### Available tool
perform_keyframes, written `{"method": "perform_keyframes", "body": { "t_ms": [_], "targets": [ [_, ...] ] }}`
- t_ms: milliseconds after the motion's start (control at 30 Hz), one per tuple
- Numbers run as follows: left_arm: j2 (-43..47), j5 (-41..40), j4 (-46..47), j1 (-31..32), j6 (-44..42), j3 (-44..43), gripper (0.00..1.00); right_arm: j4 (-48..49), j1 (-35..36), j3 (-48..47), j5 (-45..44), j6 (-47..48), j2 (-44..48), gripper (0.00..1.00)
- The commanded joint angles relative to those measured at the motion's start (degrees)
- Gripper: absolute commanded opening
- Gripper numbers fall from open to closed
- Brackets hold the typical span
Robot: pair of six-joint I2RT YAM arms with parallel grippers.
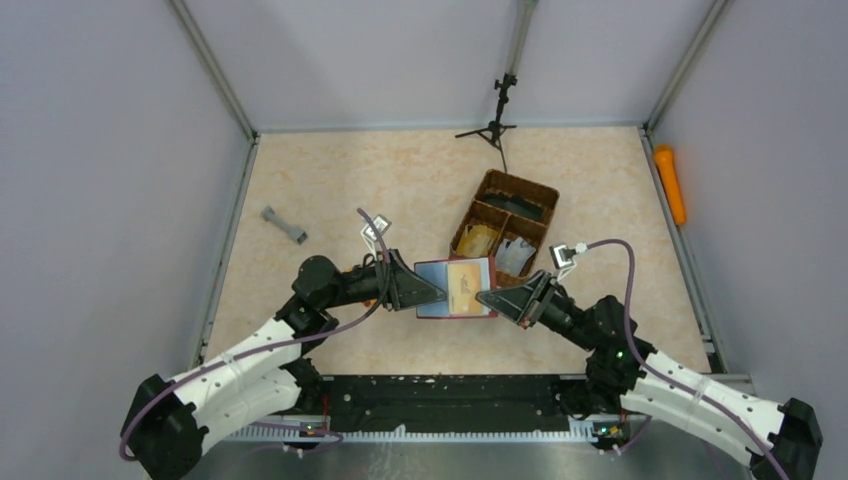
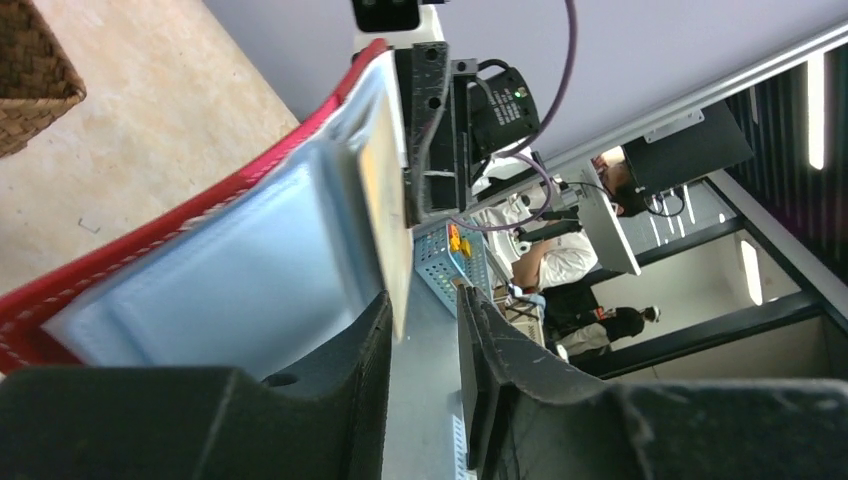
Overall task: Take the credit cards out of the card holder
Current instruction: Remove the credit card from the card holder.
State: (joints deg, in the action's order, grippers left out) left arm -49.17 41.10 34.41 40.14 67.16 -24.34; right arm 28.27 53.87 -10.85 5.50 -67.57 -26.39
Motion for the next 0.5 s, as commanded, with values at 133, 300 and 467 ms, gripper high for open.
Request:
{"method": "perform_keyframes", "body": {
  "t_ms": [133,300,467],
  "targets": [
    [-1.8,3.1,2.4,0.4,-1.2,-2.2,0.36,3.4,0.1,-0.8,2.1,0.0,-2.2,0.0],
    [-2.4,2.1,0.2,0.4,-2.4,-2.5,0.38,5.6,0.1,-0.3,2.8,-0.6,-3.0,0.0],
    [0.2,0.4,-7.1,0.4,-6.9,-3.7,0.39,4.2,0.1,-0.5,2.2,0.0,-2.1,0.0]
  ]
}}
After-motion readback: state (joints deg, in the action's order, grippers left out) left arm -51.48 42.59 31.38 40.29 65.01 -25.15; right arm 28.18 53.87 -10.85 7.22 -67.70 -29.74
